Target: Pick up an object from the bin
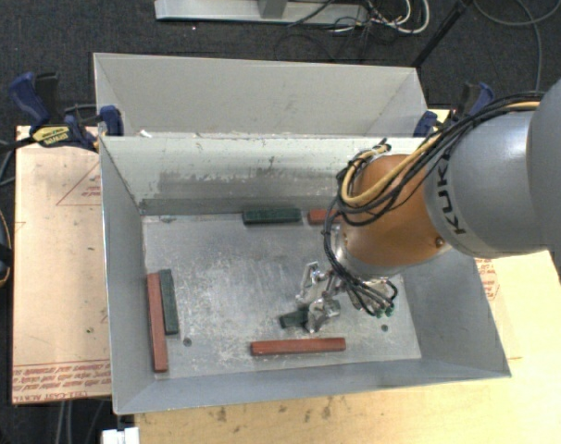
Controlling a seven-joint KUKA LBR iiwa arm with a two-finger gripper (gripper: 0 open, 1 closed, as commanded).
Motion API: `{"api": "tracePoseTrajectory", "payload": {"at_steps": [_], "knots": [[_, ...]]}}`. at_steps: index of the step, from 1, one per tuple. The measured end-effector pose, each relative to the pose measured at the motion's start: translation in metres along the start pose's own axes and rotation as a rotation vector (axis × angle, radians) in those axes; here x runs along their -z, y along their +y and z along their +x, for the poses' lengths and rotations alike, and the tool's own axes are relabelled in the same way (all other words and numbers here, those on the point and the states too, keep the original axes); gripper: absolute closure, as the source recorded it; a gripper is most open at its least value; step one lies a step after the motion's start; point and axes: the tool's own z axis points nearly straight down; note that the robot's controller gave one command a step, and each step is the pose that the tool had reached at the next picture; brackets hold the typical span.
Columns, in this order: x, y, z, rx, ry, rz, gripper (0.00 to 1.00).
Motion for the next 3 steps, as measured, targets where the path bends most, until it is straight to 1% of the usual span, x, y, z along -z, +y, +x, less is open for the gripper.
{"api": "tracePoseTrajectory", "payload": {"at_steps": [1, 2, 3], "knots": [[0.112, 0.0, -0.001, 0.059, 0.022, -0.004, 1.0], [0.112, 0.0, -0.001, 0.059, 0.022, -0.004, 1.0], [0.132, 0.0, -0.001, 0.051, 0.021, -0.004, 1.0]]}}
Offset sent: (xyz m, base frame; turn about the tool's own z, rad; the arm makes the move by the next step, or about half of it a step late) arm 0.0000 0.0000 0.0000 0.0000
